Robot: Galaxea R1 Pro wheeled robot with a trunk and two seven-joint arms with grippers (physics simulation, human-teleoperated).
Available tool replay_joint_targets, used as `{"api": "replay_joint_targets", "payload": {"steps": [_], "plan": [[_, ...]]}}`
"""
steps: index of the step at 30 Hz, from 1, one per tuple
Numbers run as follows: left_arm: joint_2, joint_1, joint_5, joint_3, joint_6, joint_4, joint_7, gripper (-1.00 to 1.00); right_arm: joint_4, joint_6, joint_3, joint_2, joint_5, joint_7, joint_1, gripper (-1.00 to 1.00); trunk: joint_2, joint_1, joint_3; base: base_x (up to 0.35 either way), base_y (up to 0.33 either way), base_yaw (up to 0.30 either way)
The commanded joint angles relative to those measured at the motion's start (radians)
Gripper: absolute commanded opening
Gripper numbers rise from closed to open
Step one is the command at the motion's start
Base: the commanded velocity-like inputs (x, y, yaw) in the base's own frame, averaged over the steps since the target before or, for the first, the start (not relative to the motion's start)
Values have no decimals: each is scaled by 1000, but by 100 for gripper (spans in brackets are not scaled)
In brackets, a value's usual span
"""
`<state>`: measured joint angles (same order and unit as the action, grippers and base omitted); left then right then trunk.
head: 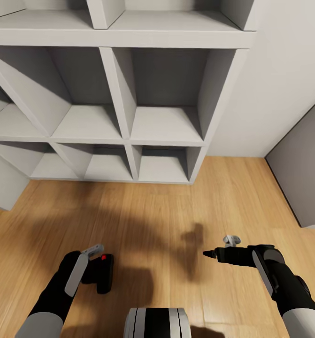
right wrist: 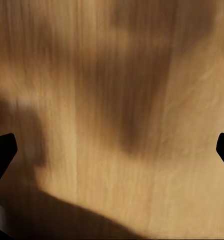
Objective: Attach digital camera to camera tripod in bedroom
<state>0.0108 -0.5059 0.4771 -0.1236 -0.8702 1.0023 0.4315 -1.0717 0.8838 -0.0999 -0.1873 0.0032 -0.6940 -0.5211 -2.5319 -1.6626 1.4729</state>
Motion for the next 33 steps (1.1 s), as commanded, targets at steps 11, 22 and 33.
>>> {"api": "replay_joint_targets", "payload": {"steps": [11,22,33], "plan": [[9,0,11,0,-5,10,9,100,-1,6,-1,0,1,-3,0,100,0,0,1,-49,0,0],[5,0,8,114,-3,-6,8,100,-1,5,-1,0,1,-3,0,100,0,0,1,-3,0,0],[-7,0,7,276,137,-72,6,100,0,5,-1,1,1,-2,0,100,0,0,1,0,0,0]]}}
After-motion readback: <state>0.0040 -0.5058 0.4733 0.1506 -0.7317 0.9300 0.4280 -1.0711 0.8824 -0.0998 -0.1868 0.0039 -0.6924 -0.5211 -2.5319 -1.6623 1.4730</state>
